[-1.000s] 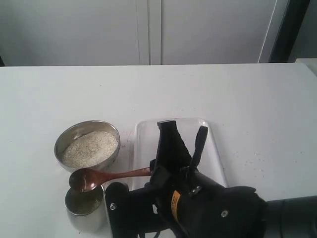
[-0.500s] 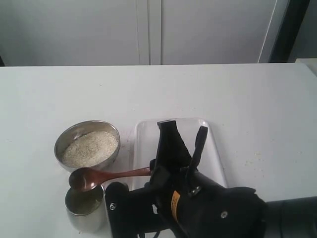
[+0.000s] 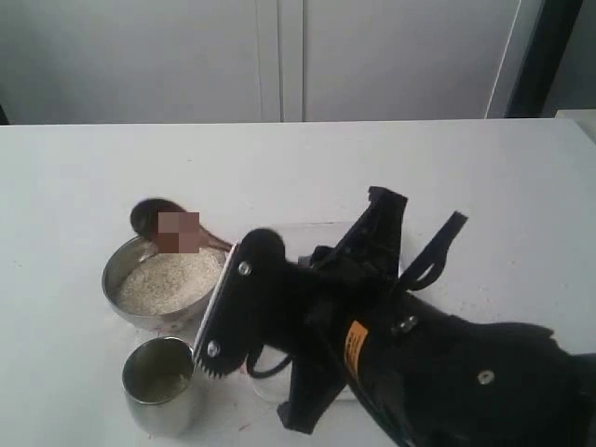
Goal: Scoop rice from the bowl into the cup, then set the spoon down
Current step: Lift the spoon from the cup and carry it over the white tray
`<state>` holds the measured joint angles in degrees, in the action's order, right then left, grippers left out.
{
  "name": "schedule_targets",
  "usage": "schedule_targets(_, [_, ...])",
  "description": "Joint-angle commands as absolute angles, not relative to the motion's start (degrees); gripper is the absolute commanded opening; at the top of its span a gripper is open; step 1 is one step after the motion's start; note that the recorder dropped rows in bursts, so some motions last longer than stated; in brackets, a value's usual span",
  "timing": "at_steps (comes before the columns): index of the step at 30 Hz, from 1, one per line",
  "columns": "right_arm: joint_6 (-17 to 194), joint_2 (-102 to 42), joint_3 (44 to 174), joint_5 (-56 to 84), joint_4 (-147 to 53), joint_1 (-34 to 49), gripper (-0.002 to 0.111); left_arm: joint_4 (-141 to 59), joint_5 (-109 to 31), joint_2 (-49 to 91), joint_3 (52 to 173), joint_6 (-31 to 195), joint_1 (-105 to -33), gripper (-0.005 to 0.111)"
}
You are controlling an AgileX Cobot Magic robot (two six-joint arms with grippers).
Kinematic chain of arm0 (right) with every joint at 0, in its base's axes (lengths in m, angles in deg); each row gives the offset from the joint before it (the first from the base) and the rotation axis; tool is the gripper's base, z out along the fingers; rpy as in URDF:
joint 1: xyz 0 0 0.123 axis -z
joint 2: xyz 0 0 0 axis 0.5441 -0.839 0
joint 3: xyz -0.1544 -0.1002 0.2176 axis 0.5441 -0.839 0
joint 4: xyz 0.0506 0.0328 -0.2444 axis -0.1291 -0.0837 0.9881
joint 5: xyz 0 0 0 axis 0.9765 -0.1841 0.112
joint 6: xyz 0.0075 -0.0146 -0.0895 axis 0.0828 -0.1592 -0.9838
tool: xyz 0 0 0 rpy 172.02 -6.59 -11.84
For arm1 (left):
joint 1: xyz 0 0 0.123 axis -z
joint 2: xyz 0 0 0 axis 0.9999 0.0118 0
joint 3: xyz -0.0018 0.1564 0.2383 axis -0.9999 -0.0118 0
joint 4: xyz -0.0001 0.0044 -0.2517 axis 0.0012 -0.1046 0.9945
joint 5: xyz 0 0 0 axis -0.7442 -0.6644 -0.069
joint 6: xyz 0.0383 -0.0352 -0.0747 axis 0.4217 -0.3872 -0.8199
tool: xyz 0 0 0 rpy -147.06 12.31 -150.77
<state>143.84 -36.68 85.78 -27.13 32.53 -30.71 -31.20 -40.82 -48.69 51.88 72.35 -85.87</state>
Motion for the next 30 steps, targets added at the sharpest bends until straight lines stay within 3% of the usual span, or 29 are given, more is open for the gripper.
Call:
schedule_targets(1, [152.62, -33.88, 88.1, -26.84, 30.54, -28.05, 0.0, -30.67, -40.6, -48.93, 52.07, 72.24, -85.74, 0.014])
schedule_targets(10, [151.8, -32.27, 94.27, -21.32, 13.34, -19.91, 0.0, -30.67, -40.6, -48.93, 52.07, 72.24, -85.74, 0.014])
schedule_targets(30, [112.54, -39.51, 109.16, -30.0, -32.02, -4.25, 0.0, -30.67, -40.6, -48.93, 52.07, 72.24, -85.74, 0.014])
